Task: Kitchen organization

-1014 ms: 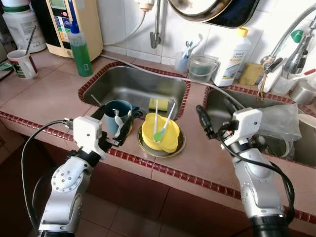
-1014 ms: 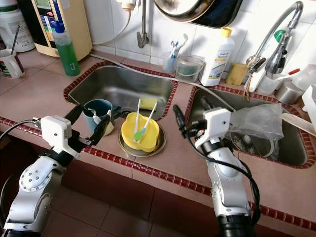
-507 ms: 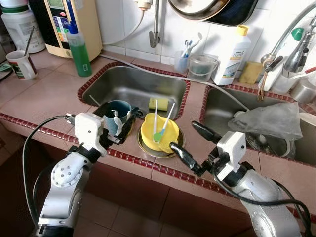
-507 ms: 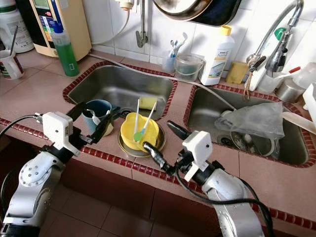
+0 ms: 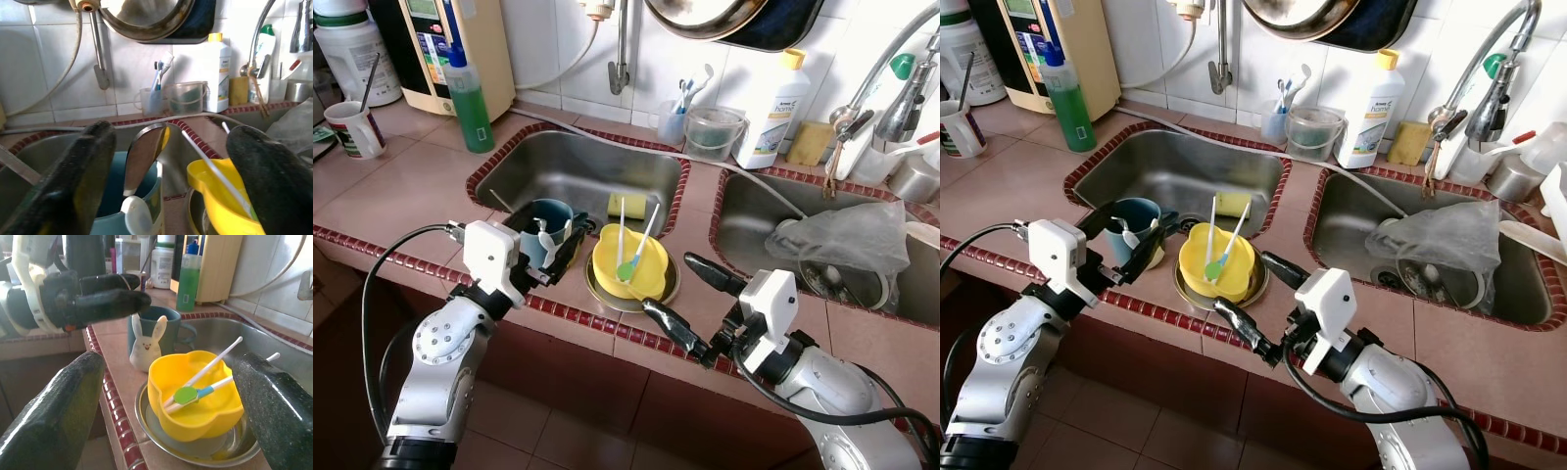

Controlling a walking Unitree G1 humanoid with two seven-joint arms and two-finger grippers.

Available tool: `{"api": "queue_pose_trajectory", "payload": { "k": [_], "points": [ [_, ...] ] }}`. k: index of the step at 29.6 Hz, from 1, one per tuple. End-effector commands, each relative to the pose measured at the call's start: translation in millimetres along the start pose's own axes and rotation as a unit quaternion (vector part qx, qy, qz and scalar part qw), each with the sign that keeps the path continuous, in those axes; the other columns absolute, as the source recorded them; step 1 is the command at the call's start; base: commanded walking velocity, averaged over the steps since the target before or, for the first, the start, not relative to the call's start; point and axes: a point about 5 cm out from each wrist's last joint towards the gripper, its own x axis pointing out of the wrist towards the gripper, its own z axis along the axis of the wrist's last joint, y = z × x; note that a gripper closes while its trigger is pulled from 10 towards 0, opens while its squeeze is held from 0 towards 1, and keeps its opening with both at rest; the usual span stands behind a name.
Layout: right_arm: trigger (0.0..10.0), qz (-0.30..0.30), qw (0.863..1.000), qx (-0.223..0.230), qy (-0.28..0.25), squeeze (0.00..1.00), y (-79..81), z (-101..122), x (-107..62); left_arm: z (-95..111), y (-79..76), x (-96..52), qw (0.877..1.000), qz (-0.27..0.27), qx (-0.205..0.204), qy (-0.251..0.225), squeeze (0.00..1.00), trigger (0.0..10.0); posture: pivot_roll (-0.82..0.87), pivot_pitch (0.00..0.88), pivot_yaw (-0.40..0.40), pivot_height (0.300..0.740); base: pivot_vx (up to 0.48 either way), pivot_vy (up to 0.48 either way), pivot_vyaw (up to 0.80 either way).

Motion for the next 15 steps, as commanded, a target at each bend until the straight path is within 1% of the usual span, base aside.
{"api": "queue_pose_trajectory", "payload": {
  "k": [1, 15],
  "points": [
    [10.0, 0.008, 1.0, -0.01, 0.005, 0.0, 1.1, 2.8, 0.1, 0.0, -1.5, -0.4, 1.0, -0.01, -0.007, -0.005, 0.0, 0.0, -0.06, 0.044, -0.012, 0.74, 0.0, 0.0, 0.0],
    [10.0, 0.009, 1.0, -0.015, 0.007, 0.0, -2.4, 4.5, 0.7, 4.9, -2.2, 1.0, 1.0, -0.02, -0.015, -0.016, 0.0, 0.0, -0.05, 0.055, -0.013, 0.74, 0.0, 0.0, 0.0]
  ]
}}
